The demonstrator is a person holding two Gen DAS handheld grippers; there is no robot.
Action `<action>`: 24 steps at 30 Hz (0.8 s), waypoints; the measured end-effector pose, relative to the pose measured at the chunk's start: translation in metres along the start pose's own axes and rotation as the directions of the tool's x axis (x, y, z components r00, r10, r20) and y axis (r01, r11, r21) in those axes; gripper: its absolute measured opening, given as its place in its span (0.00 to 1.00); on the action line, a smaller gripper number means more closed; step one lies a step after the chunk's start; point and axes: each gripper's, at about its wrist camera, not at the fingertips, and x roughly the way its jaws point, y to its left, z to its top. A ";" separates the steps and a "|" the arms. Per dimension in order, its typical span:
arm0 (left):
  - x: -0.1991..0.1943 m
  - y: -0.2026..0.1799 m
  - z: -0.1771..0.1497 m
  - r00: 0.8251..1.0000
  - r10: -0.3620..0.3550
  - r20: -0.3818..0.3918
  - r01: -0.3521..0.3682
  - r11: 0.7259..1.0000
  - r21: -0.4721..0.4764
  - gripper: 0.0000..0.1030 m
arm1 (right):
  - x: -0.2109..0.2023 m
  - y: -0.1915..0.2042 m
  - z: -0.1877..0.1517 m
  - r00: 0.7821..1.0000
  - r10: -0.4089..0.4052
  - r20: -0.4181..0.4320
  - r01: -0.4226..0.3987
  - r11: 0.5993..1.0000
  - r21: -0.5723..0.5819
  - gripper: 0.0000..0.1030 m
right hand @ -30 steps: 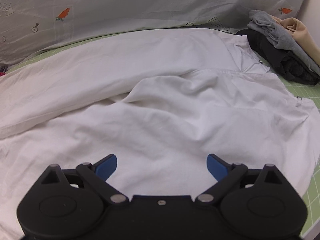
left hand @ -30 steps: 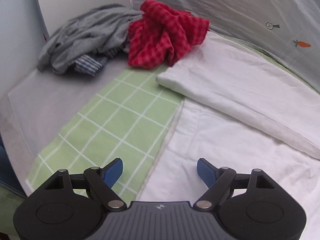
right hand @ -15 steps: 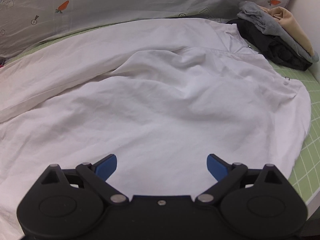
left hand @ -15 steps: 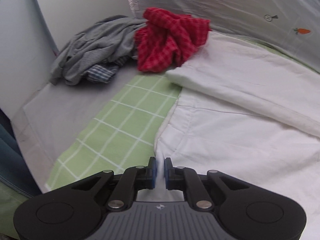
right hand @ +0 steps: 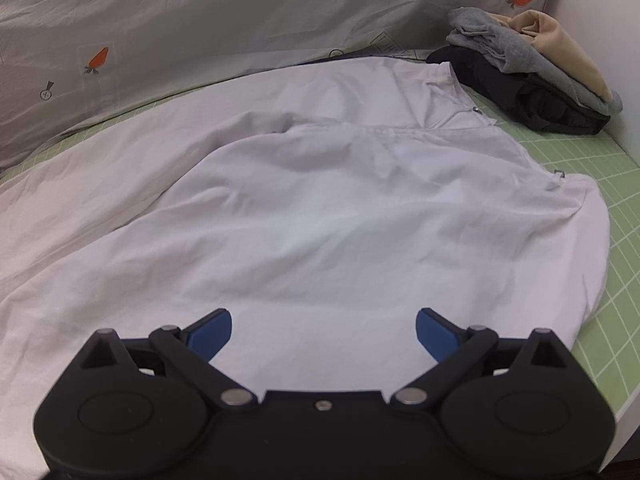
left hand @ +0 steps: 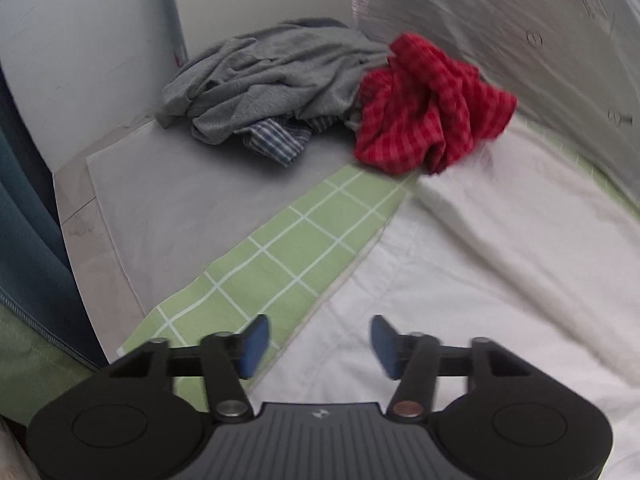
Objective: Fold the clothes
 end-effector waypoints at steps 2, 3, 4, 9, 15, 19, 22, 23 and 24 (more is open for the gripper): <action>-0.007 -0.008 0.001 1.000 -0.015 0.009 0.015 1.000 -0.021 0.75 | 0.004 -0.005 0.009 1.000 0.010 0.010 -0.010 1.000 0.001 1.00; -0.010 -0.016 0.001 1.000 -0.022 0.005 0.022 1.000 -0.018 0.80 | 0.008 -0.008 0.014 1.000 0.018 0.012 -0.018 1.000 0.002 1.00; -0.013 -0.025 0.001 1.000 -0.028 0.001 0.028 0.999 -0.015 0.84 | 0.011 -0.011 0.020 1.000 0.026 0.014 -0.026 1.000 0.005 1.00; -0.023 -0.087 0.000 0.998 -0.062 -0.030 0.065 0.995 0.080 0.84 | 0.024 -0.028 0.054 0.998 0.048 0.043 -0.049 0.998 0.033 1.00; -0.012 -0.178 0.009 0.993 -0.108 -0.040 0.114 0.957 0.266 0.84 | 0.061 -0.040 0.100 0.997 0.043 0.066 -0.044 0.999 0.022 1.00; 0.006 -0.231 0.027 0.991 -0.123 -0.052 0.133 0.927 0.351 0.85 | 0.094 -0.038 0.139 0.998 0.042 0.052 -0.041 0.999 -0.032 1.00; 0.029 -0.273 0.050 0.991 -0.119 -0.056 0.132 0.912 0.390 0.85 | 0.121 -0.035 0.175 0.997 0.013 0.079 -0.008 0.998 -0.065 1.00; 0.037 -0.285 0.058 0.992 -0.118 -0.049 0.128 0.908 0.399 0.85 | 0.131 -0.034 0.188 0.996 0.002 0.088 0.005 0.997 -0.072 1.00; 0.046 -0.295 0.066 0.992 -0.117 -0.044 0.125 0.908 0.401 0.85 | 0.142 -0.033 0.200 0.995 -0.009 0.097 0.017 0.997 -0.078 1.00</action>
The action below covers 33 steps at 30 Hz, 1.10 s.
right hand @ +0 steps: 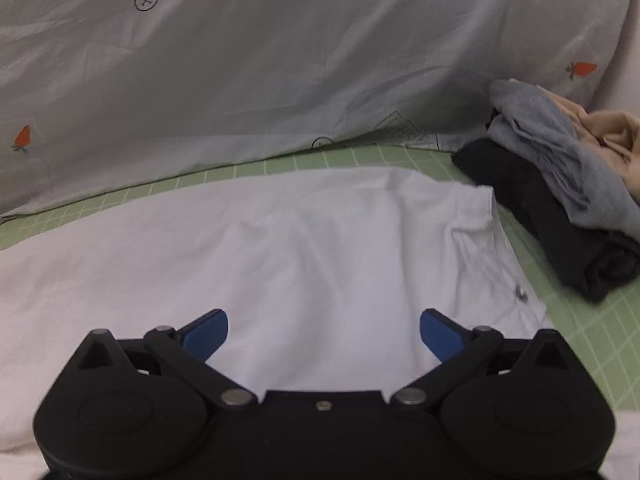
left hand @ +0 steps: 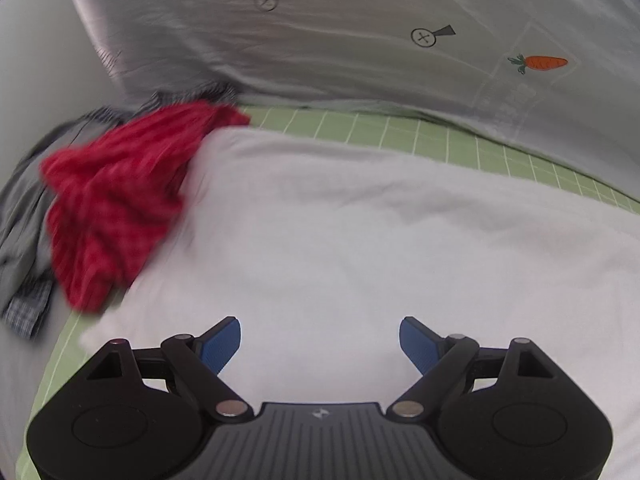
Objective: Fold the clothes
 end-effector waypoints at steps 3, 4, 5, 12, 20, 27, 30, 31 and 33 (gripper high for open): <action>0.029 -0.009 0.036 1.000 -0.004 -0.001 0.004 1.000 -0.026 0.85 | 0.037 -0.001 0.032 1.000 -0.027 0.005 0.027 1.000 0.013 1.00; 0.040 -0.009 0.049 1.000 -0.015 -0.006 0.015 0.998 -0.056 0.85 | 0.048 -0.001 0.041 0.999 -0.036 0.003 0.036 0.999 0.026 1.00; 0.050 -0.008 0.061 1.000 -0.028 -0.010 0.027 0.996 -0.089 0.85 | 0.058 -0.002 0.050 0.999 -0.049 0.002 0.048 0.998 0.041 1.00; 0.103 -0.001 0.122 0.998 0.054 -0.024 -0.059 0.961 -0.272 0.85 | 0.113 -0.003 0.091 0.988 -0.155 -0.018 0.156 0.966 0.206 1.00; 0.145 0.019 0.133 0.971 0.200 -0.133 -0.238 0.881 -0.410 0.86 | 0.149 0.010 0.091 0.954 -0.275 -0.117 0.298 0.906 0.301 1.00; 0.148 0.031 0.123 0.965 0.222 -0.142 -0.263 0.850 -0.456 0.96 | 0.142 0.004 0.084 0.951 -0.285 -0.119 0.309 0.880 0.361 0.68; 0.143 0.038 0.117 0.967 0.215 -0.139 -0.256 0.824 -0.506 0.86 | 0.134 -0.003 0.081 0.960 -0.260 -0.101 0.279 0.884 0.375 0.48; 0.141 0.036 0.116 0.967 0.218 -0.129 -0.254 0.828 -0.501 0.75 | 0.131 -0.005 0.079 0.963 -0.251 -0.094 0.268 0.886 0.379 0.40; 0.135 0.031 0.117 0.972 0.213 -0.102 -0.236 0.849 -0.474 0.52 | 0.125 -0.012 0.077 0.970 -0.230 -0.076 0.241 0.886 0.396 0.28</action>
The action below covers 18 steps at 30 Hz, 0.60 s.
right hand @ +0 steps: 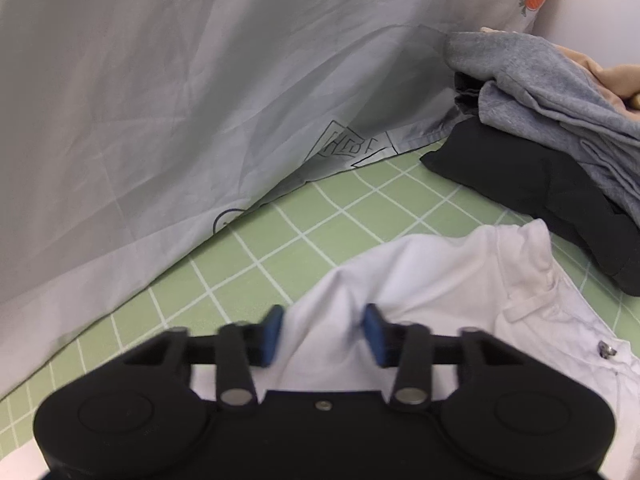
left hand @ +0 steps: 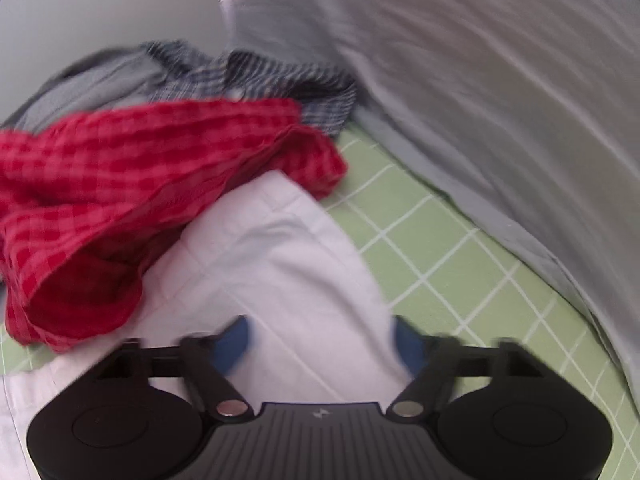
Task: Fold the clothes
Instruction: 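Pinch the white shirt fabric with both grippers and lift it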
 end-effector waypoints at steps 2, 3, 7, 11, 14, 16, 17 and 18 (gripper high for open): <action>-0.005 -0.001 0.000 0.999 -0.036 -0.010 0.036 0.999 0.010 0.23 | -0.007 -0.011 0.000 0.999 0.042 0.008 -0.042 0.999 0.029 0.23; -0.006 0.000 0.000 0.999 -0.039 -0.020 0.039 0.999 0.003 0.17 | -0.012 -0.016 -0.001 0.998 0.057 0.015 -0.057 0.998 0.040 0.21; -0.017 0.017 -0.002 0.993 -0.115 -0.016 0.114 0.992 -0.048 0.08 | -0.037 -0.025 -0.003 0.993 0.088 0.077 -0.088 0.996 -0.007 0.17; -0.047 0.037 -0.010 0.986 -0.167 0.025 0.168 0.985 -0.034 0.07 | -0.066 -0.039 -0.003 0.986 0.109 0.128 -0.110 0.994 -0.006 0.16; -0.074 0.057 -0.020 0.980 -0.191 0.058 0.193 0.981 -0.032 0.07 | -0.088 -0.052 -0.007 0.981 0.117 0.155 -0.118 0.993 -0.006 0.15; -0.090 0.072 -0.028 0.977 -0.201 0.073 0.204 0.979 -0.029 0.07 | -0.103 -0.062 -0.013 0.978 0.114 0.173 -0.110 0.993 -0.029 0.14; -0.097 0.079 -0.032 0.976 -0.204 0.078 0.207 0.978 -0.027 0.07 | -0.109 -0.068 -0.016 0.978 0.114 0.178 -0.108 0.993 -0.041 0.13; -0.103 0.086 -0.037 0.976 -0.205 0.079 0.207 0.978 -0.018 0.07 | -0.117 -0.076 -0.021 0.977 0.115 0.181 -0.108 0.993 -0.051 0.13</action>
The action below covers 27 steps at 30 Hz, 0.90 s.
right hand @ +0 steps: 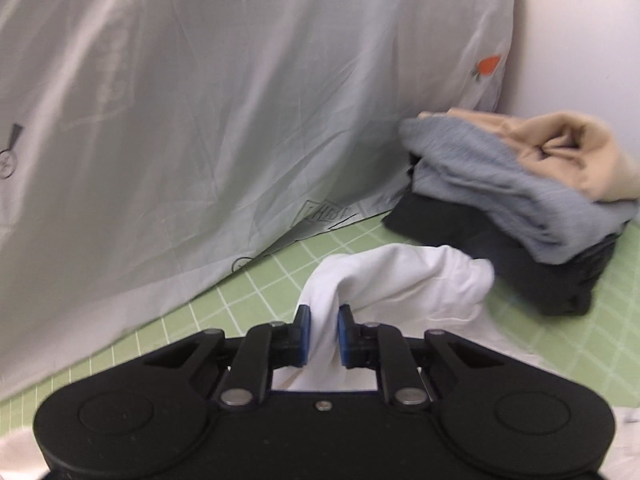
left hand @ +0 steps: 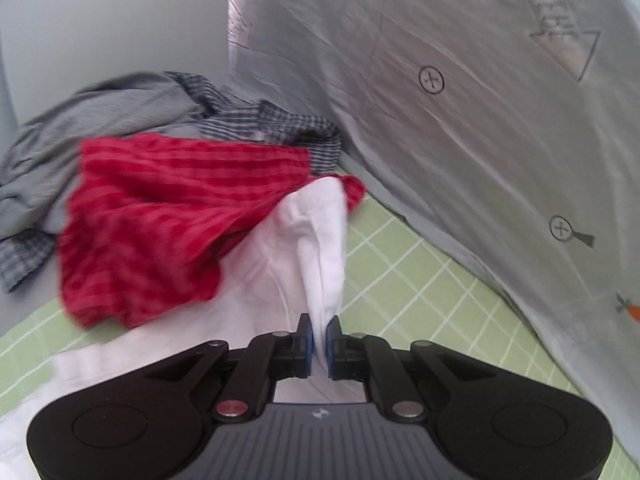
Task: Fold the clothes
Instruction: 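Pinch the white shirt fabric with both grippers and lift it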
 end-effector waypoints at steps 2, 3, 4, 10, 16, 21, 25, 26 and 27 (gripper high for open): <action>-0.019 0.013 -0.011 1.000 0.004 0.012 -0.004 0.999 0.038 0.07 | -0.017 -0.015 -0.007 1.000 0.001 0.001 -0.001 1.000 -0.014 0.12; -0.028 0.019 -0.017 1.000 0.005 0.021 -0.006 0.998 0.060 0.07 | -0.026 -0.020 -0.010 1.000 0.002 0.004 -0.002 1.000 -0.019 0.11; -0.037 0.025 -0.023 1.000 0.006 0.029 -0.008 0.997 0.075 0.07 | -0.035 -0.025 -0.013 1.000 0.003 0.008 -0.003 1.000 -0.026 0.11; -0.085 0.074 -0.063 0.999 -0.010 0.047 0.007 0.997 0.080 0.07 | -0.089 -0.060 -0.031 0.999 0.026 0.036 -0.024 0.998 -0.050 0.08; -0.121 0.129 -0.111 0.999 -0.029 0.031 0.027 0.999 0.044 0.07 | -0.138 -0.089 -0.057 0.998 0.033 0.056 -0.028 0.997 -0.078 0.08; -0.141 0.168 -0.145 1.000 -0.017 0.018 0.017 1.000 0.019 0.07 | -0.164 -0.113 -0.076 0.998 0.015 0.062 -0.010 0.996 -0.083 0.08; -0.157 0.194 -0.157 0.999 -0.027 0.017 0.027 1.000 -0.015 0.07 | -0.181 -0.133 -0.085 0.998 0.020 0.058 -0.016 0.998 -0.067 0.07; -0.161 0.199 -0.160 0.999 -0.032 0.018 0.033 0.999 -0.023 0.07 | -0.185 -0.138 -0.087 0.998 0.021 0.058 -0.017 0.998 -0.068 0.07; -0.166 0.202 -0.163 0.999 -0.031 0.025 0.032 0.999 -0.022 0.07 | -0.190 -0.141 -0.090 0.998 0.021 0.059 -0.017 0.997 -0.073 0.07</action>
